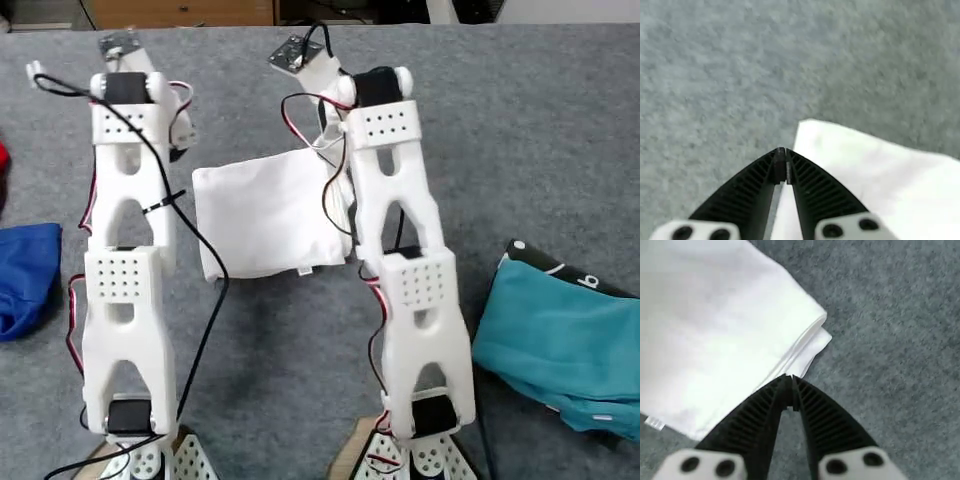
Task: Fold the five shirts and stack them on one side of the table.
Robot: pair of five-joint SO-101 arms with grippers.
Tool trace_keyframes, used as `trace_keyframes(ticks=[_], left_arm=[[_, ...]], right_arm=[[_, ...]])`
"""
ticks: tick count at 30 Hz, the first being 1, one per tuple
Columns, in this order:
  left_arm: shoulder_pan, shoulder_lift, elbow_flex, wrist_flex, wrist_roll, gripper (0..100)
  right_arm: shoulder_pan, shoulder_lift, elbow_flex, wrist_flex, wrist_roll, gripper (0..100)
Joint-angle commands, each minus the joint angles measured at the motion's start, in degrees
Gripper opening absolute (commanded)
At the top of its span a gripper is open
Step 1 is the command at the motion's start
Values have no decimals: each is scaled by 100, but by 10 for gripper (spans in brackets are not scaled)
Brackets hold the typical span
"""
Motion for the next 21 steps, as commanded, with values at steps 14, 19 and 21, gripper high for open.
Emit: trace_keyframes(ticks=[14,19,21], left_arm=[[352,-1314,2910,-1187,431,19],[387,-1226,3156,-1459,501,19],[369,-1226,3209,-1547,589,19]], right_arm=[[-295,1411,-1684,-826,-677,5],[-295,1780,-1684,-1125,-870,5],[-295,1938,-1692,-1152,-870,5]])
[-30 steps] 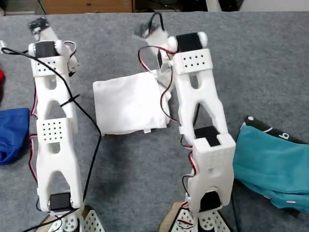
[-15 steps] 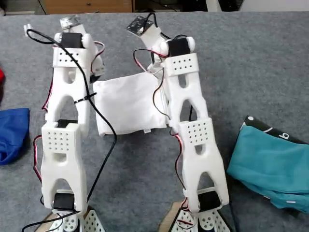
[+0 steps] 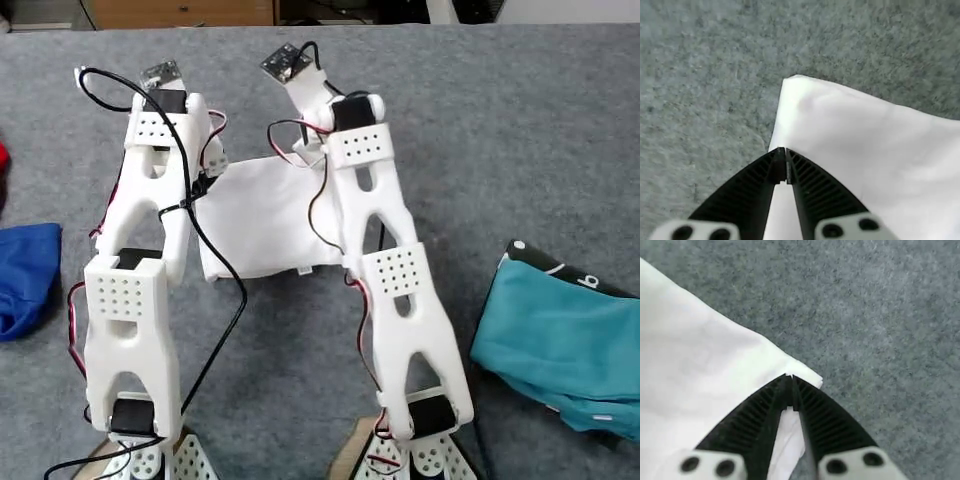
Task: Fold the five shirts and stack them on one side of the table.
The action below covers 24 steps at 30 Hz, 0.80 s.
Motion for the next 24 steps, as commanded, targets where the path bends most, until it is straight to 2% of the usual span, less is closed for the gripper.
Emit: trace_keyframes(ticks=[1,8,13,19,24], left_arm=[[-44,-136,26,-176,123,19],[-79,462,352,-870,123,19],[-316,673,-62,-756,132,19],[-334,673,-44,-782,132,19],[-475,673,-88,-782,132,19]], right_arm=[[-84,127,-303,-149,-70,5],[110,435,-338,-422,18,5],[338,444,-312,-466,255,5],[365,338,-330,-448,422,5],[681,224,-303,-273,615,5]])
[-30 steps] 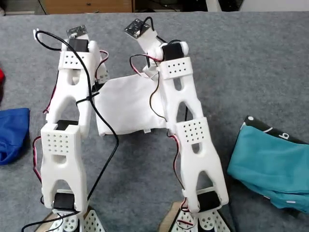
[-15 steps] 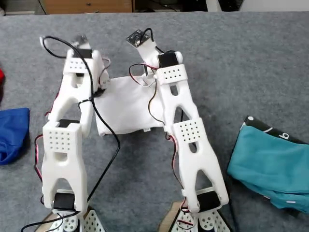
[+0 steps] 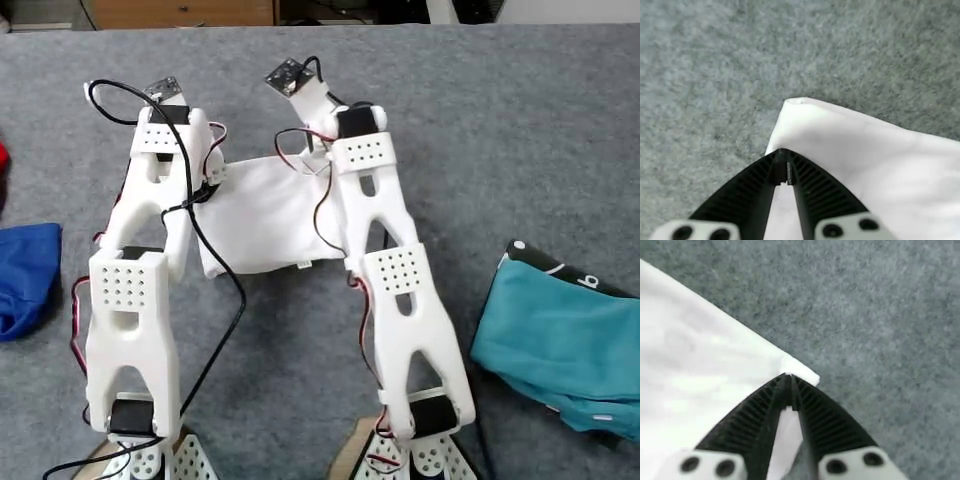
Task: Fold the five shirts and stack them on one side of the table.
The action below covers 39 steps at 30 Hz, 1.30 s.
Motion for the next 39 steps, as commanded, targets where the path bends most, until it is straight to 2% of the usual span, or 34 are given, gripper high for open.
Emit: trace_keyframes(ticks=[1,7,18,25,30,35,39], left_arm=[[-290,-22,-220,-44,26,19],[-158,-92,-369,35,-9,19],[-123,-189,-2813,1758,-202,19],[-123,-215,-2831,2207,-475,19],[-123,-497,-2127,2215,-712,20],[-211,-1798,-343,2145,-870,21],[-255,-3284,1538,1389,-914,21]], right_arm=[[479,-233,-215,62,114,5],[444,-400,-532,185,114,5],[-215,-2009,-734,914,114,5],[-277,-2527,-725,1714,114,5],[-796,-2853,-31,1846,70,5],[-1182,-3741,1446,1837,18,5],[-1077,-4303,2325,1837,-185,5]])
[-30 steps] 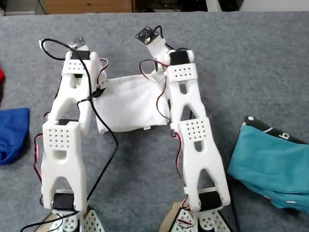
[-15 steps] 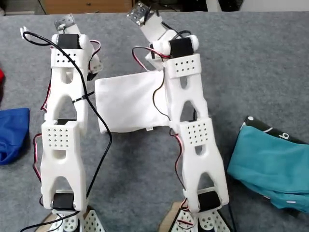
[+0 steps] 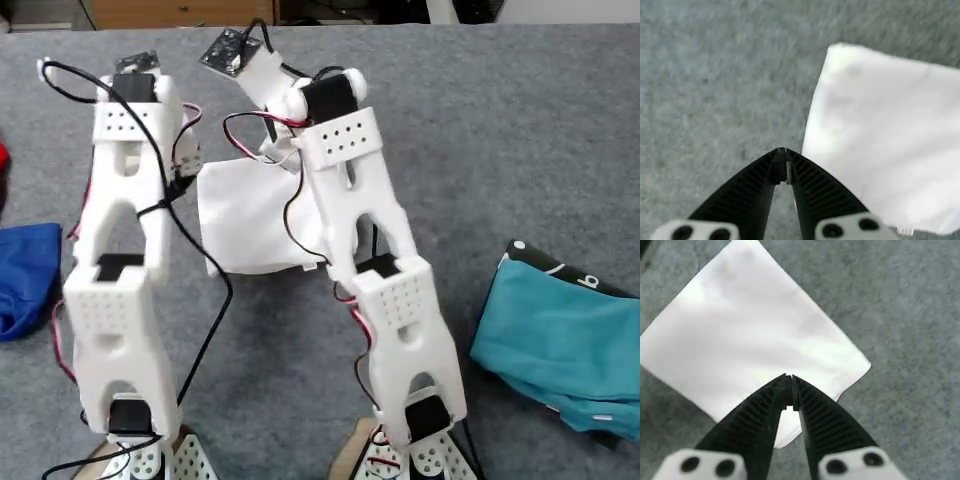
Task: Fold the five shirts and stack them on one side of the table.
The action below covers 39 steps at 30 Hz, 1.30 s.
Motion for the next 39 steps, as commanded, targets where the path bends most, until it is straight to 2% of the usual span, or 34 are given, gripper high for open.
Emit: trace_keyframes(ticks=[1,4,7,10,21,29,35,39], left_arm=[[-44,-1727,1785,-703,-53,21],[211,-2870,3780,-1495,185,20],[413,-3723,5662,-2822,492,20],[510,-4154,6664,-3842,580,19],[519,-3240,6866,-4756,677,19],[897,-3064,6840,-4712,519,19],[879,-3055,6840,-4712,519,19],[879,-3046,6840,-4730,519,19]], right_arm=[[66,-892,716,97,-114,5],[163,-1130,1411,97,-123,5],[198,-1191,2088,-97,-308,5],[224,-1218,2747,-492,-466,5],[435,-1402,4136,-1125,-923,5],[866,-2396,5631,-1600,-923,5],[585,-3037,7398,-2760,-949,5],[497,-3257,7952,-3147,-941,5]])
